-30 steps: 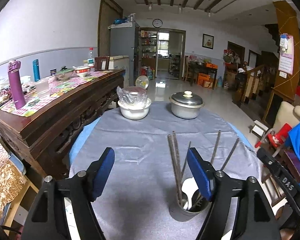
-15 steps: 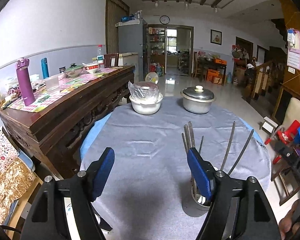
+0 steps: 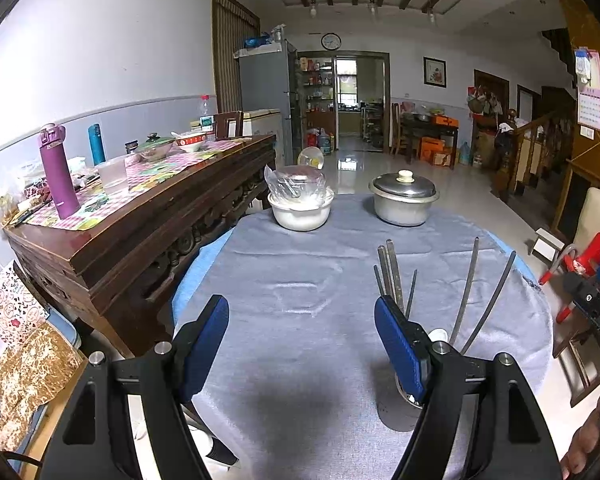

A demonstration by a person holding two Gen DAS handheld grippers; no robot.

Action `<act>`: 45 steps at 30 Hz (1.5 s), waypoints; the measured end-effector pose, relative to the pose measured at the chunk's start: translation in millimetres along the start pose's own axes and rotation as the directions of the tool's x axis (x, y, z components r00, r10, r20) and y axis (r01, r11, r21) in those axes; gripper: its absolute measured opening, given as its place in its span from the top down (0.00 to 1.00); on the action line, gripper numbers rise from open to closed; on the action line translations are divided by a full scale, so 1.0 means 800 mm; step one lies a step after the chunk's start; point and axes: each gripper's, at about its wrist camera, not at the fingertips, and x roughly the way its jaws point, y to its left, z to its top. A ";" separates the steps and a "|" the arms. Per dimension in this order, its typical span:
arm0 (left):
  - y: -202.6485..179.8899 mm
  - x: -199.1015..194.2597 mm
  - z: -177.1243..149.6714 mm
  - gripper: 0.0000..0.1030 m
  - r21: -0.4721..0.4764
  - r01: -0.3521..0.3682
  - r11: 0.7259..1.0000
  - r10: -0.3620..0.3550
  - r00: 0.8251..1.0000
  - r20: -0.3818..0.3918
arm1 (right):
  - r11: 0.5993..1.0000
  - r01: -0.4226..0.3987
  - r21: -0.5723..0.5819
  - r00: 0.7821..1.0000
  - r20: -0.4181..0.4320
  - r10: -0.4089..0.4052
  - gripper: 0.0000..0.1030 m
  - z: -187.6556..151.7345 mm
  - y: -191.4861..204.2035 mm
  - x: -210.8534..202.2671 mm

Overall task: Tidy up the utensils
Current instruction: 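Raise both open tools away from the grey cup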

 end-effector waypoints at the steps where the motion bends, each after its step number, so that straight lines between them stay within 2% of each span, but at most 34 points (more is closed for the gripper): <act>1: 0.000 0.000 0.000 0.26 -0.001 -0.001 1.000 0.001 1.000 -0.002 | 1.000 0.001 -0.001 1.000 -0.001 -0.001 0.56 0.000 0.000 0.000; 24: 0.010 0.003 0.001 0.26 -0.009 -0.013 1.000 0.013 1.000 -0.010 | 1.000 -0.013 -0.007 1.000 -0.025 0.013 0.56 -0.002 0.010 0.010; 45: 0.018 0.031 -0.010 0.26 -0.025 -0.021 0.999 0.019 0.998 -0.064 | 1.000 0.006 0.008 0.998 -0.061 -0.006 0.56 -0.010 -0.002 0.029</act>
